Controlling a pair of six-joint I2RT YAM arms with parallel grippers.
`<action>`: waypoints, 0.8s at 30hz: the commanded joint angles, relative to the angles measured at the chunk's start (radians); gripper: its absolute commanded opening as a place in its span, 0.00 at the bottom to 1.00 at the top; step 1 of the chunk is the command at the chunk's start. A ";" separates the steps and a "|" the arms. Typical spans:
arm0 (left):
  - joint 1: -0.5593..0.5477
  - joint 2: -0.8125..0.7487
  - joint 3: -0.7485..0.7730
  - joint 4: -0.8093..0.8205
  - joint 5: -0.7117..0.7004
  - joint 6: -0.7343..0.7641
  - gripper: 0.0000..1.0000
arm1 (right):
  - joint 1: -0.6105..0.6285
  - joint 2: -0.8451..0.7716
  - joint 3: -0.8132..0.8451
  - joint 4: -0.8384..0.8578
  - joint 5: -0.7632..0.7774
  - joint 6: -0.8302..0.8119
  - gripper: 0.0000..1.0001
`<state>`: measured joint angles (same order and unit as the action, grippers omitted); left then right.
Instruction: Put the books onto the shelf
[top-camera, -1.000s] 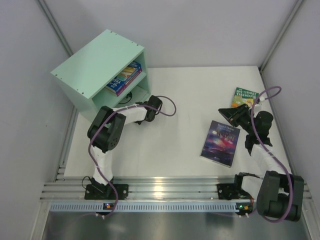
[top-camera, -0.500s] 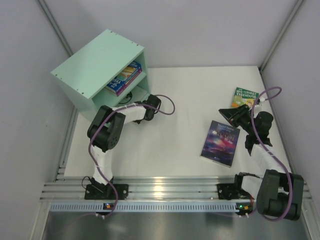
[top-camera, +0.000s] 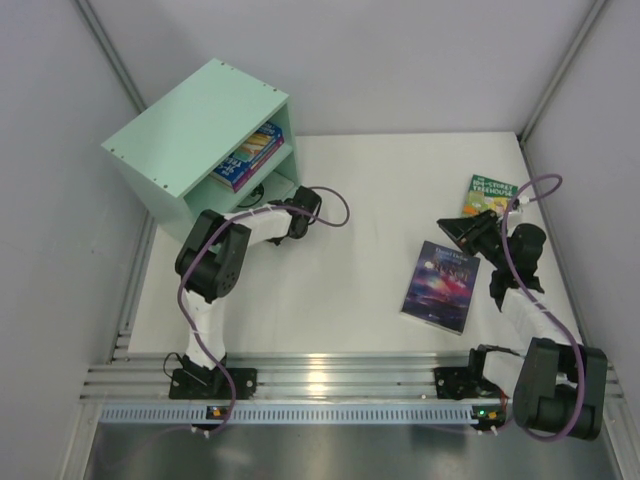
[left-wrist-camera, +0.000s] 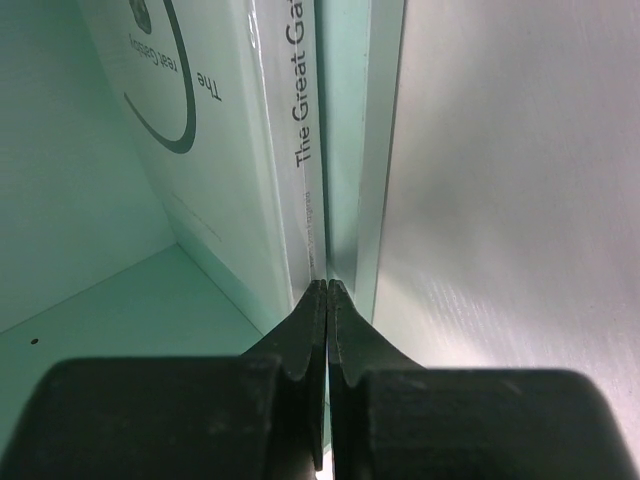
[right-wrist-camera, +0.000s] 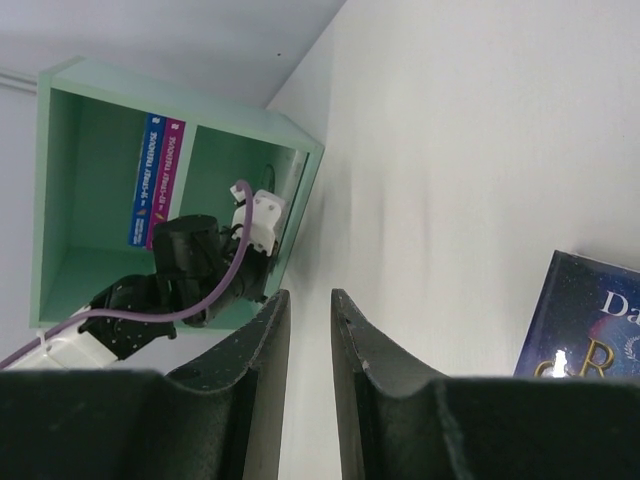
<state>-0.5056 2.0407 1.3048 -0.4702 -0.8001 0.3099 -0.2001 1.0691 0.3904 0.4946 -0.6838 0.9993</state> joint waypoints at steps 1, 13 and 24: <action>0.010 0.015 0.040 0.038 -0.010 0.006 0.00 | -0.021 -0.001 -0.001 0.075 -0.016 -0.002 0.23; -0.050 -0.172 0.091 0.024 0.225 -0.176 0.01 | -0.022 0.075 0.152 -0.256 0.094 -0.199 0.35; -0.136 -0.526 -0.036 0.189 0.840 -0.517 0.99 | -0.071 0.181 0.403 -0.869 0.462 -0.499 0.82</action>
<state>-0.6342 1.5879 1.3434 -0.3801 -0.1841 -0.0830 -0.2592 1.2579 0.7670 -0.1635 -0.3840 0.5888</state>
